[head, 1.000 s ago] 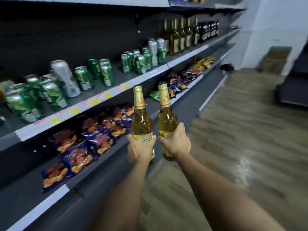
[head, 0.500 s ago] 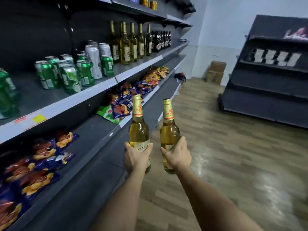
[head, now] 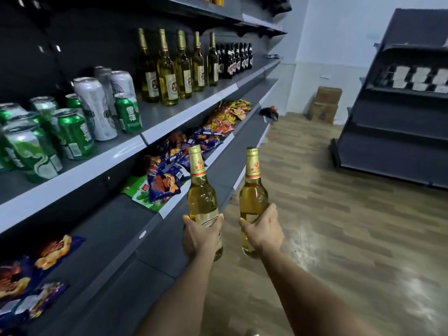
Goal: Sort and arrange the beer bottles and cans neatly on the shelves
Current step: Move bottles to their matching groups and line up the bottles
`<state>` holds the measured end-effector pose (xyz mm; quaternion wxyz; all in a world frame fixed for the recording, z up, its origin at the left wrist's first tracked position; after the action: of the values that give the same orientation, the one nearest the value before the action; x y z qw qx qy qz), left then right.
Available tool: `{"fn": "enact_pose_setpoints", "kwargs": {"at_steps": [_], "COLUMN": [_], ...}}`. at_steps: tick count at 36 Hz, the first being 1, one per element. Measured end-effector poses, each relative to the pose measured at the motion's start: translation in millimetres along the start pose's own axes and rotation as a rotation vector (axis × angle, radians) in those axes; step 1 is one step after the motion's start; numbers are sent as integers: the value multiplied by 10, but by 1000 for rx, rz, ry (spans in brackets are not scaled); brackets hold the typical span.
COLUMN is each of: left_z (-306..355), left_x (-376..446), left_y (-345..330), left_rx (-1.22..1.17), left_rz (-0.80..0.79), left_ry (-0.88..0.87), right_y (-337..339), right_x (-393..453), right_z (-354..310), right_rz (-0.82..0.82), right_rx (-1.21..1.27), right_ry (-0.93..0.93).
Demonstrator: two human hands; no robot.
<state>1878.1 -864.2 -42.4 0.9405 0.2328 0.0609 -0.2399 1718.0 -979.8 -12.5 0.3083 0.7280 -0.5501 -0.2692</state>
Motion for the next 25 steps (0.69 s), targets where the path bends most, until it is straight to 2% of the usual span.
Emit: {"fn": "enact_pose_setpoints", "kwargs": {"at_steps": [6,13,18,25], "left_z": [653,1655,2273,2927], "left_x": [582,1176,1632,2381], "left_y": [-472,-732,-621,-44], "left_rx": [-77,-59,-40,-104], "left_rz": [60,165,271,473], "left_ry": [-40,-93,-147,-215], "right_y": [127,412,438,400], "right_x": [1054,2164,2749,3293], "right_z": [-345,-1132,-1817,-2828], "right_rz": [-10,14,-11,3], "right_rx": [9,-1,67,288], "right_ry": [132,378,507,623]}}
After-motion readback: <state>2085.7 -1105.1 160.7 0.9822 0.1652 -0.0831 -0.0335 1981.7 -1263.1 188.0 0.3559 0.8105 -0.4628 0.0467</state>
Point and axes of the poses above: each hand's wrist, its own x-axis towards the middle knuckle, its own y-axis out of the back of the hand, z = x × y, the point moved 7 cm from there along x, towards the middle knuckle, and after that the axes turned 7 degrees about -z, right-handed, at the moved point
